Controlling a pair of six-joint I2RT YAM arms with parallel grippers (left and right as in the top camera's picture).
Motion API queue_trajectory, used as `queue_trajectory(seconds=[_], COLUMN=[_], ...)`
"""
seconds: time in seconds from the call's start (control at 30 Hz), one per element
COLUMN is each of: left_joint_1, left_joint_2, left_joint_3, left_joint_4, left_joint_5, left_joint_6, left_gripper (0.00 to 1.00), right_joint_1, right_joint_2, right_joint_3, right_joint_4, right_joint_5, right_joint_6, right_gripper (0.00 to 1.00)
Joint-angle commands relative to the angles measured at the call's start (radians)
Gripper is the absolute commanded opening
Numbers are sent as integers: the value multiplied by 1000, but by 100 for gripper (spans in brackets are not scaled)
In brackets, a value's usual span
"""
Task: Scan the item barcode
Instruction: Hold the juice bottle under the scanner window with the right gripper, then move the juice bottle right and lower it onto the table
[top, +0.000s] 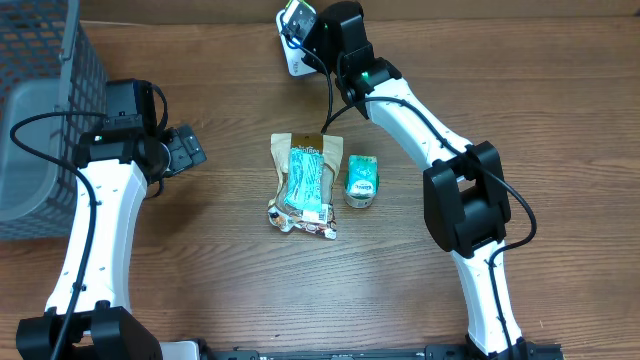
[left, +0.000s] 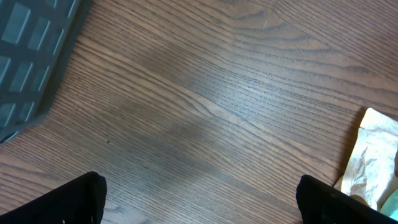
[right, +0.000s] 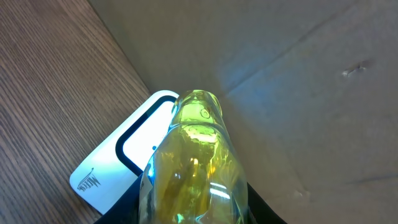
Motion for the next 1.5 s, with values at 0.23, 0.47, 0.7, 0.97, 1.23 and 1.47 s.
queue_trajectory(seconds=[0.23,0.47,0.7,0.97,1.23,1.47], left_joint_1=[-3,-3,-3,-3,-3,-3], left_joint_2=[-11,-11,-11,-11,-11,-11], left_joint_3=[9,9,9,9,9,9], left_joint_4=[1,2,1,1,2,2], left_joint_5=[-8,-8,-8,-8,-8,-8], left_joint_6=[13,12,13,12,12,13], left_gripper=[100,100,99,99,99,100], right_joint_1=[0,0,0,1,1,-5], right_joint_2=[-2,-1,0,-32,-138,-301], right_joint_3=[2,2,2,3,3,3], right_joint_4=[11,-38,-45,56,107,2], right_joint_5=[-5,-5,-5,56,92,106], right_joint_6=[6,6,6,61,65,386], right_gripper=[4,4,4,4,4,4])
